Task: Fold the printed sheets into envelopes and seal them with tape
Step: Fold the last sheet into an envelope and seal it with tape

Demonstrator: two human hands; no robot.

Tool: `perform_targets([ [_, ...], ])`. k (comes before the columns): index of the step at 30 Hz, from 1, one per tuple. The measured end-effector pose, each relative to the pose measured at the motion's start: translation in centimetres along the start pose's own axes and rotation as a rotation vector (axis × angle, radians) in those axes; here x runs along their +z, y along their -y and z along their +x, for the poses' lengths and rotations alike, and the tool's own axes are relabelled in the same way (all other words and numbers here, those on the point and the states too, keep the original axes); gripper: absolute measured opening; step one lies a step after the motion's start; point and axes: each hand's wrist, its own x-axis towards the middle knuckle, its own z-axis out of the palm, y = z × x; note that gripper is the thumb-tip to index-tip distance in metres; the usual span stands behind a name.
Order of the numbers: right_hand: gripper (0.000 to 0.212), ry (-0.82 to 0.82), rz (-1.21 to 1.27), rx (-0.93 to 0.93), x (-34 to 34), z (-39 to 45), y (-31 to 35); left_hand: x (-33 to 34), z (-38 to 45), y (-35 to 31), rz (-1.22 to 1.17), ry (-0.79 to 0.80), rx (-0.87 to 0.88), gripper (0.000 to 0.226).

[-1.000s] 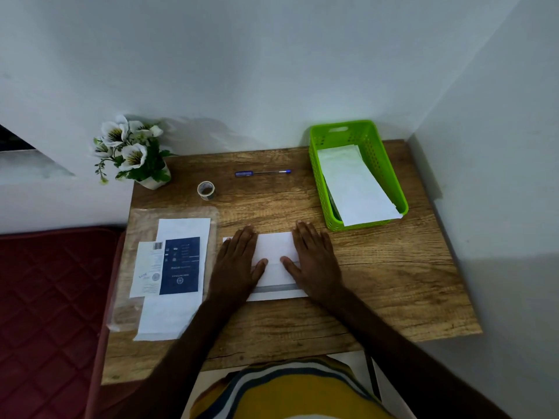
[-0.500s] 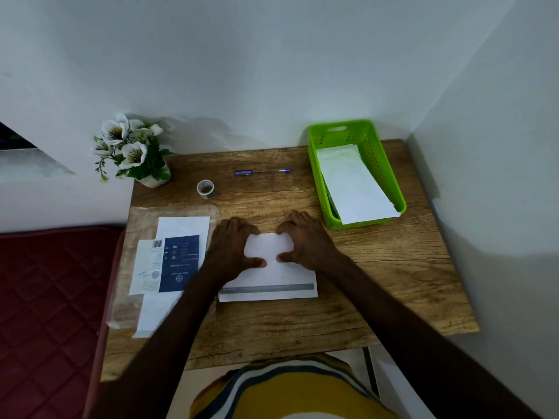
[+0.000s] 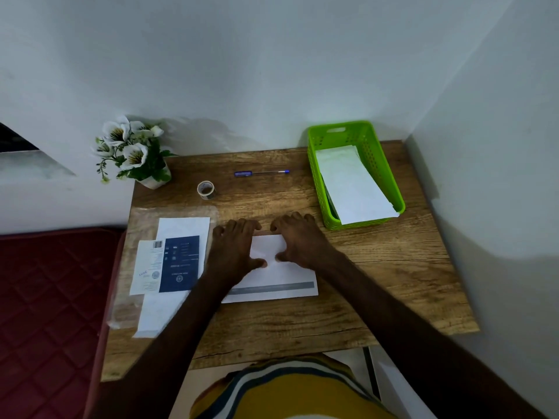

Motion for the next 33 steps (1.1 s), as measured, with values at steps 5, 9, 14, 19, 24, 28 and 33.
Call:
perform_targets([
  [5, 0.036, -0.044, -0.134, -0.109, -0.1, -1.8, 0.6, -0.1, -1.8, -1.1, 0.154, -0.046, 0.125, 0.044],
  [9, 0.027, -0.100, -0.154, -0.166, -0.1, -3.9, 1.1, -0.1, -3.3, -1.8, 0.152, -0.120, 0.185, 0.031],
  [14, 0.038, -0.059, -0.141, -0.135, 0.9, -5.8, 1.5, 1.4, -4.8, -1.9, 0.036, -0.143, 0.190, 0.044],
  [19, 0.053, -0.055, -0.238, -0.101, 3.2, -6.8, 1.3, 4.6, -6.6, -1.3, 0.035, -0.014, 0.122, 0.064],
  [24, 0.072, -0.069, -0.223, -0.093, 5.8, -7.7, 0.9, 6.7, -7.7, -1.2, 0.022, -0.055, 0.098, 0.065],
  [28, 0.061, -0.151, -0.209, -0.068, 6.2, -7.3, 1.5, 7.2, -7.5, -1.4, 0.020, -0.064, 0.053, 0.060],
  [33, 0.059, -0.152, -0.223, -0.077, 7.2, -6.5, 2.5, 7.2, -7.5, -1.8, 0.020, -0.095, 0.050, 0.059],
])
